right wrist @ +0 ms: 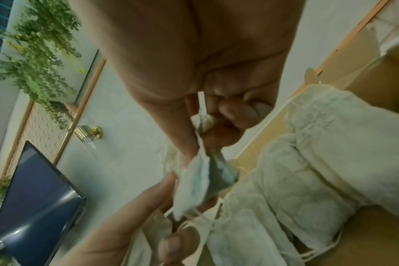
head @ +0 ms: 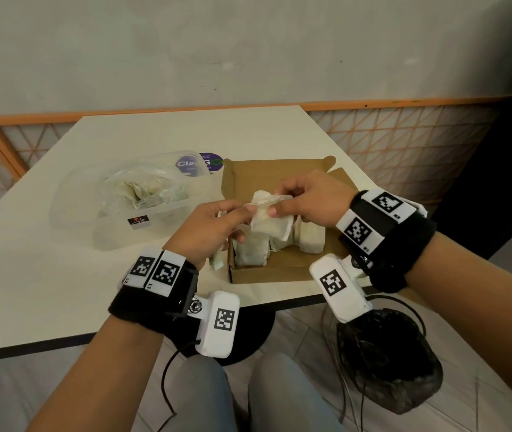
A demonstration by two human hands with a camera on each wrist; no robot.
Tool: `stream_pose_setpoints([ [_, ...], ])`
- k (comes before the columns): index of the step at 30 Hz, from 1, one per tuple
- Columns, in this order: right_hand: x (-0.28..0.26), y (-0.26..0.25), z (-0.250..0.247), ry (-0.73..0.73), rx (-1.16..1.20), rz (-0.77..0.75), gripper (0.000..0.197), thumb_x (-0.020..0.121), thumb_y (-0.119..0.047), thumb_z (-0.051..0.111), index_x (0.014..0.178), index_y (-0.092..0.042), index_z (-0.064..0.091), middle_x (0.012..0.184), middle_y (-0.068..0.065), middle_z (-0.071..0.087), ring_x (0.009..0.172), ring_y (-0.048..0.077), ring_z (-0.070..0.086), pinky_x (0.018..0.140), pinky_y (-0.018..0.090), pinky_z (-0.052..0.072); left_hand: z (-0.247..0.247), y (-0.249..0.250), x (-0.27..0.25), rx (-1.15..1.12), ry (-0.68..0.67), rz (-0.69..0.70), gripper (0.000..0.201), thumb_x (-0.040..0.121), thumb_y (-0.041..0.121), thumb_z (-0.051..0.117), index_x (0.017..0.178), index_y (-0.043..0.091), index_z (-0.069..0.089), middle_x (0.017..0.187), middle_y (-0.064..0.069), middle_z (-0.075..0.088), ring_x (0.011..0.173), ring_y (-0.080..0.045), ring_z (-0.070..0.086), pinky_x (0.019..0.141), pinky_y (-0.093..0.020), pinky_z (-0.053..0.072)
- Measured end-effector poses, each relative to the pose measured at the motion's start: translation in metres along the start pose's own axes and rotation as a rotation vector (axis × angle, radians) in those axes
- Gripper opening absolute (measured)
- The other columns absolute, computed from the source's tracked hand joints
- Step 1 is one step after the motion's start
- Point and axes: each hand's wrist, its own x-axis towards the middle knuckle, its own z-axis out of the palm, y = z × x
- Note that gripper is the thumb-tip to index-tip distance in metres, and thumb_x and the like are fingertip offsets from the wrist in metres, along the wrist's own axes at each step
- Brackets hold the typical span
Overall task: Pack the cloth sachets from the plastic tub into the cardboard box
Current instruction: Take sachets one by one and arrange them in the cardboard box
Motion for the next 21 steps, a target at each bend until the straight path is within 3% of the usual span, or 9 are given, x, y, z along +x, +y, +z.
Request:
stream_pose_setpoints([
  [2, 0.001, 0.002, -0.001, 0.078, 0.057, 0.014, 0.021, 0.079, -0.020, 0.071, 0.092, -0.005, 0.068, 0.069, -0.004, 0.058, 0.060, 0.006, 0.050, 0.054, 0.012, 0.040, -0.005, -0.002, -0.001, -0.092, 0.066, -0.042, 0.019, 0.092, 0.026, 0.060, 0.097, 0.010, 0.069, 0.079, 0.003, 0.065, 0.052, -0.009, 0.050, 0.038, -0.014, 0.029],
  [4, -0.001, 0.003, -0.002, 0.152, 0.062, 0.009, 0.019, 0.078, -0.022, 0.073, 0.091, -0.009, 0.068, 0.073, -0.005, 0.058, 0.062, 0.003, 0.049, 0.055, 0.007, 0.038, -0.009, -0.007, -0.001, -0.149, 0.121, -0.094, 0.021, 0.092, 0.025, 0.059, 0.102, 0.008, 0.067, 0.083, 0.001, 0.068, 0.053, -0.010, 0.049, 0.037, -0.014, 0.029],
  [5, -0.002, 0.003, -0.002, 0.163, 0.038, 0.003, 0.019, 0.077, -0.025, 0.073, 0.090, -0.013, 0.068, 0.076, -0.005, 0.058, 0.064, 0.003, 0.048, 0.059, 0.009, 0.038, -0.010, -0.009, -0.001, -0.160, 0.133, -0.113, 0.021, 0.092, 0.024, 0.059, 0.104, 0.008, 0.067, 0.085, 0.000, 0.069, 0.052, -0.009, 0.050, 0.037, -0.014, 0.029],
  [9, -0.005, 0.001, 0.005, 0.007, 0.021, -0.017, 0.020, 0.079, -0.026, 0.071, 0.091, -0.010, 0.069, 0.079, -0.001, 0.059, 0.069, 0.009, 0.049, 0.067, 0.021, 0.037, -0.011, -0.012, -0.002, -0.187, 0.125, -0.131, 0.019, 0.092, 0.022, 0.059, 0.102, 0.008, 0.067, 0.089, -0.003, 0.071, 0.049, -0.007, 0.050, 0.037, -0.014, 0.030],
  [14, -0.002, 0.009, 0.024, -0.116, -0.023, 0.053, 0.015, 0.079, -0.022, 0.071, 0.091, -0.013, 0.067, 0.074, -0.004, 0.059, 0.068, 0.008, 0.052, 0.066, 0.020, 0.040, -0.011, -0.011, -0.002, -0.196, 0.121, -0.134, 0.018, 0.092, 0.021, 0.059, 0.101, 0.008, 0.067, 0.086, -0.001, 0.070, 0.051, -0.008, 0.050, 0.038, -0.014, 0.031],
  [18, 0.004, 0.015, 0.034, -0.180, 0.179, 0.116, 0.011, 0.077, -0.009, 0.072, 0.078, -0.015, 0.063, 0.072, 0.004, 0.059, 0.064, 0.011, 0.053, 0.058, 0.020, 0.046, -0.011, -0.009, -0.004, -0.211, 0.102, -0.123, 0.020, 0.094, 0.025, 0.055, 0.099, 0.009, 0.066, 0.090, -0.004, 0.072, 0.053, -0.010, 0.052, 0.038, -0.014, 0.030],
  [21, 0.005, 0.015, 0.046, -0.234, 0.243, 0.120, 0.014, 0.077, -0.002, 0.071, 0.080, -0.012, 0.062, 0.075, 0.007, 0.060, 0.062, 0.010, 0.058, 0.054, 0.017, 0.053, -0.008, -0.004, -0.005, -0.256, 0.087, -0.110, 0.022, 0.097, 0.026, 0.050, 0.095, 0.011, 0.066, 0.089, -0.004, 0.072, 0.054, -0.010, 0.056, 0.037, -0.014, 0.031],
])
